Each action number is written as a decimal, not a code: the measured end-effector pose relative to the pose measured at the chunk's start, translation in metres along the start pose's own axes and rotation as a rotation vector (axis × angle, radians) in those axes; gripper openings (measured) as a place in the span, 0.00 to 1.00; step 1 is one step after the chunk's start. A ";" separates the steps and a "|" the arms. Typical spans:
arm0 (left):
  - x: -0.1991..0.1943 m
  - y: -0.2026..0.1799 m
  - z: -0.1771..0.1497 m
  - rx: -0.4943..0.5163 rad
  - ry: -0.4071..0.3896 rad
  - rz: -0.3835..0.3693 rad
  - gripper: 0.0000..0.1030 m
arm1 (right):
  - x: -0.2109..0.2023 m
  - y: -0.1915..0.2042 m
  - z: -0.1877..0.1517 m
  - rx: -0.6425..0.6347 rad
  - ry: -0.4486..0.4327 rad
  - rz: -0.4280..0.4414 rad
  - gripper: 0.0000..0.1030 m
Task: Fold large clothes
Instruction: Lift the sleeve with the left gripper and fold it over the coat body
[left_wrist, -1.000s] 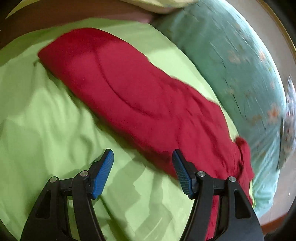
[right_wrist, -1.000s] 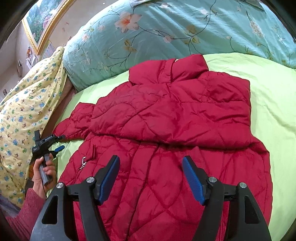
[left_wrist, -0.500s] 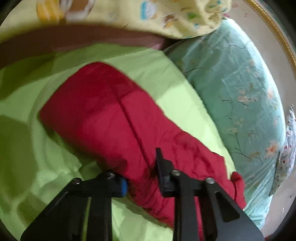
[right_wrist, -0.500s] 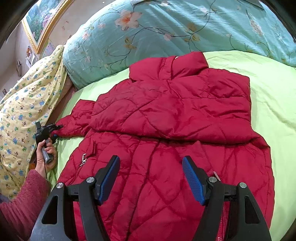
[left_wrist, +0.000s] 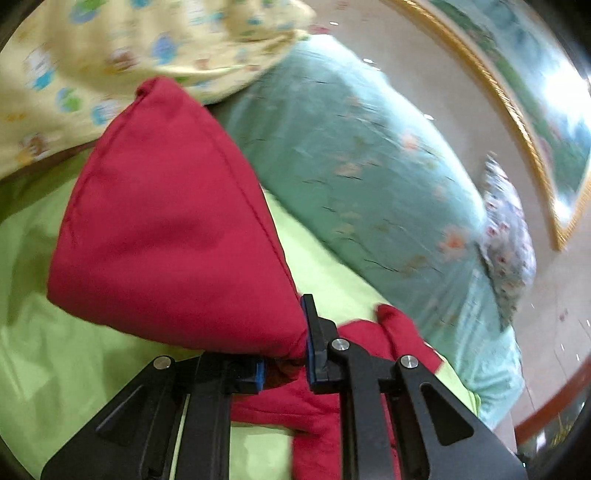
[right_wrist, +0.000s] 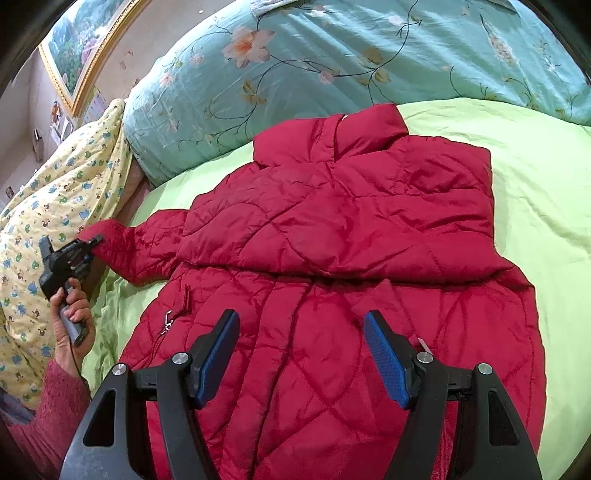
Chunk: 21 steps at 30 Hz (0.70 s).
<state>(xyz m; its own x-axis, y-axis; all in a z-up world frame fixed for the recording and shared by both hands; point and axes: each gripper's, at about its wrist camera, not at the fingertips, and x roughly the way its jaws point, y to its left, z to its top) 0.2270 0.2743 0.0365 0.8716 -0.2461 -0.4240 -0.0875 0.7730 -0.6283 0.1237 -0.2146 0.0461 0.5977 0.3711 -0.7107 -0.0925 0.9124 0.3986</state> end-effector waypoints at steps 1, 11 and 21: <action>-0.002 -0.010 -0.003 0.016 0.006 -0.020 0.13 | -0.001 -0.001 0.000 0.003 -0.002 -0.002 0.69; 0.010 -0.095 -0.035 0.155 0.091 -0.162 0.13 | -0.010 -0.010 -0.002 0.031 -0.019 -0.003 0.69; 0.045 -0.171 -0.089 0.279 0.217 -0.249 0.13 | -0.021 -0.025 -0.001 0.059 -0.045 0.002 0.69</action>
<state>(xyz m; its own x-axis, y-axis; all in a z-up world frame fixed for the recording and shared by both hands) 0.2379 0.0793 0.0666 0.7255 -0.5390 -0.4279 0.2722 0.7958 -0.5409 0.1125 -0.2446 0.0504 0.6327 0.3636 -0.6837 -0.0474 0.8994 0.4345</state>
